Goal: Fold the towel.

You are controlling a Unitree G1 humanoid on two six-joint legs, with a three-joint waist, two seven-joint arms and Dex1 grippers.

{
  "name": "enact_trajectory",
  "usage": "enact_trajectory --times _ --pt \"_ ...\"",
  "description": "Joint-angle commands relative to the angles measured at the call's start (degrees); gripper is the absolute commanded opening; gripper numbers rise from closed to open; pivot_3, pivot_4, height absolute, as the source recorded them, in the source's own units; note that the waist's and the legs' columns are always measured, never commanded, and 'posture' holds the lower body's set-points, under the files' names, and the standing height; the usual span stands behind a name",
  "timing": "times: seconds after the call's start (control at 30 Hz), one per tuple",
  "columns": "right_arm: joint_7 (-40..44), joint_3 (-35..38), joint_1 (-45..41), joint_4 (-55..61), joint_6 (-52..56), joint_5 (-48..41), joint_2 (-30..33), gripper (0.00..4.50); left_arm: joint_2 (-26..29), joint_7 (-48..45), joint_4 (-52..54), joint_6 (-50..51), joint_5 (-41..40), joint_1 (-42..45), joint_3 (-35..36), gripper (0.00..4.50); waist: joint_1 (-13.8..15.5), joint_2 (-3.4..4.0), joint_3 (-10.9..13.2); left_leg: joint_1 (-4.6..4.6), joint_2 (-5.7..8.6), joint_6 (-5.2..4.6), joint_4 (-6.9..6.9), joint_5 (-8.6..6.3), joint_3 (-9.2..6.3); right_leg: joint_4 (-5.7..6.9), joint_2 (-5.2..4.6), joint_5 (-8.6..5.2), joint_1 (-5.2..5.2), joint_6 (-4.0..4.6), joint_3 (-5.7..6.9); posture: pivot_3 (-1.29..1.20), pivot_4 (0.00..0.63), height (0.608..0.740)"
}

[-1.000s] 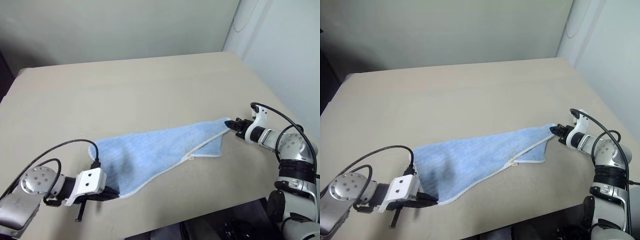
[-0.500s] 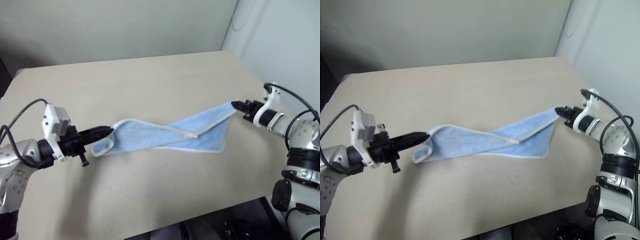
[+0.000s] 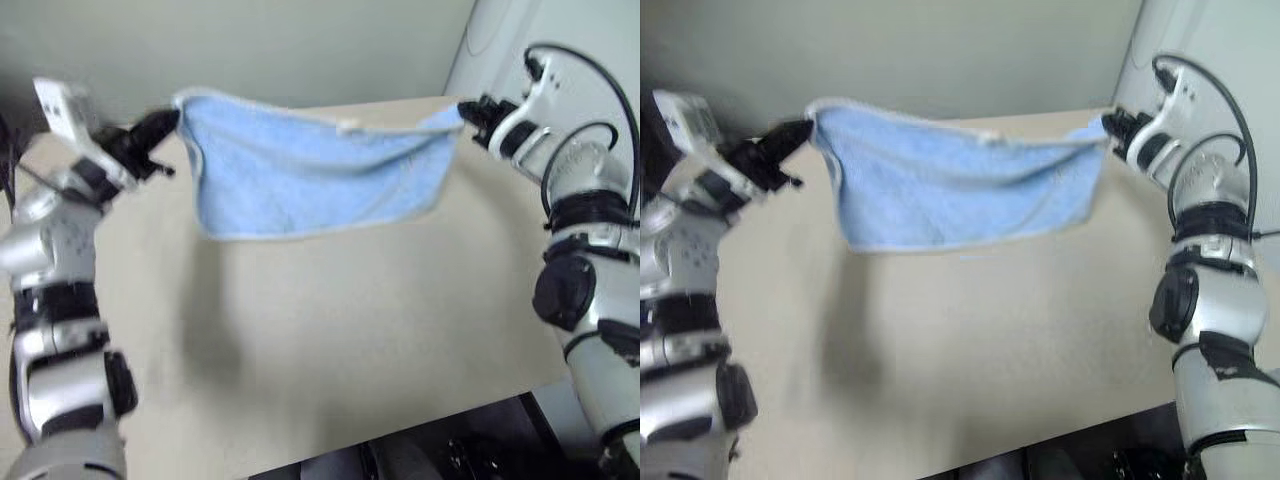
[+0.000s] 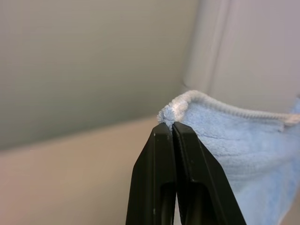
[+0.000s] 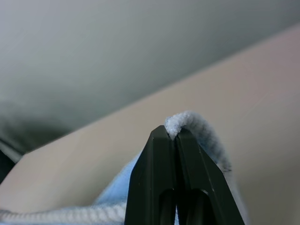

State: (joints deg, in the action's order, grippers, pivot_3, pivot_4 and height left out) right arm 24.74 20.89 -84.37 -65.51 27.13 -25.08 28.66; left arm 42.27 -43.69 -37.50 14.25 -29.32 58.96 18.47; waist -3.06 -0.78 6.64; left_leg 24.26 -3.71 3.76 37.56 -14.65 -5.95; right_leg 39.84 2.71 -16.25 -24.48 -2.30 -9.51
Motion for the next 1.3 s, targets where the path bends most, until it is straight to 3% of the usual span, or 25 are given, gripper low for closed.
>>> enact_trajectory --times 0.03,0.17,0.3,0.4,0.53,0.63,0.77,0.9,1.07,1.3 --pt "-0.17 1.66 -6.15 -4.74 -7.23 1.33 1.57 0.00 1.37 -0.80 -10.94 -8.38 4.48 9.04 -0.52 0.03 -0.31 -0.01 -0.01 0.16 0.02 0.06 -0.01 0.04 -0.10 0.06 0.00 0.00 -0.21 0.00 0.00 0.00 0.150 0.740" --pt "1.28 1.97 -7.48 -6.52 -7.44 1.75 2.31 0.00 2.84 -6.53 -14.02 -9.52 5.48 10.39 -0.73 0.03 -1.67 -0.02 -0.02 0.42 0.06 0.07 -0.16 0.04 -0.38 -0.10 -0.03 -0.01 -0.40 -0.02 -0.07 0.00 0.150 0.740" --pt "4.37 1.01 -2.97 -5.32 -0.83 2.11 3.03 0.00 5.68 -16.59 -2.47 -1.72 1.36 -2.47 0.19 0.03 -3.31 -0.06 -0.04 0.40 0.15 0.06 -0.38 0.04 -0.59 -0.48 -0.09 -0.02 -0.49 -0.04 -0.03 0.00 0.150 0.740" --pt "6.52 -1.22 5.47 -1.84 9.44 2.84 3.54 0.00 8.05 -22.44 14.06 3.53 -1.74 -22.57 1.35 0.03 -4.44 -0.15 -0.09 0.32 0.15 0.07 -0.43 0.04 -0.94 -0.58 -0.02 -0.02 -0.49 -0.04 0.07 0.00 0.150 0.740" --pt "3.28 0.38 16.81 6.80 23.47 0.13 3.68 0.00 8.85 -24.27 33.52 5.43 -2.38 -46.81 2.81 0.03 -5.22 -0.18 -0.09 0.10 0.11 0.08 -0.51 0.04 -1.06 -0.44 0.04 -0.08 -0.63 -0.13 0.16 0.00 0.150 0.740" --pt "1.05 1.21 23.58 17.18 32.64 -1.99 2.58 0.00 9.23 -23.79 40.93 8.33 -3.52 -55.68 3.98 0.03 -5.19 -0.18 -0.07 0.11 0.11 0.06 -0.53 0.03 -1.02 -0.06 0.05 -0.15 -0.89 -0.10 0.13 0.00 0.150 0.740" --pt "-2.73 3.60 30.42 30.44 43.23 -4.66 1.09 0.00 8.81 -21.83 43.83 11.94 -6.36 -59.00 6.92 0.03 -4.52 -0.21 -0.08 -0.56 0.11 -0.62 -0.54 -0.35 -1.02 0.19 0.13 0.04 -0.62 0.32 0.12 0.00 0.150 0.740" --pt "-5.68 6.28 32.65 37.99 48.49 -6.13 0.25 0.00 9.23 -21.62 46.14 14.61 -8.37 -61.33 9.39 0.03 -3.65 -0.19 -0.07 -1.72 0.19 -1.74 -0.54 -0.99 -1.08 0.03 0.15 0.57 0.65 0.20 0.05 0.00 0.150 0.740" --pt "-7.17 7.26 31.95 41.51 50.05 -5.86 0.67 0.00 9.67 -21.46 47.39 17.00 -9.71 -63.50 11.28 0.03 -2.23 -0.19 -0.07 -2.32 0.62 -1.72 -0.41 -1.03 -1.18 -0.24 -0.06 0.70 1.34 -0.03 0.00 0.00 0.150 0.740" --pt "-7.04 7.82 28.47 38.37 46.90 -5.37 1.21 0.00 7.12 -17.25 47.33 19.39 -12.17 -61.43 11.60 0.03 -0.75 -0.19 -0.07 -2.27 0.67 -1.37 -0.50 -0.89 -1.44 -0.39 0.02 0.65 1.30 0.04 0.02 0.00 0.150 0.740"
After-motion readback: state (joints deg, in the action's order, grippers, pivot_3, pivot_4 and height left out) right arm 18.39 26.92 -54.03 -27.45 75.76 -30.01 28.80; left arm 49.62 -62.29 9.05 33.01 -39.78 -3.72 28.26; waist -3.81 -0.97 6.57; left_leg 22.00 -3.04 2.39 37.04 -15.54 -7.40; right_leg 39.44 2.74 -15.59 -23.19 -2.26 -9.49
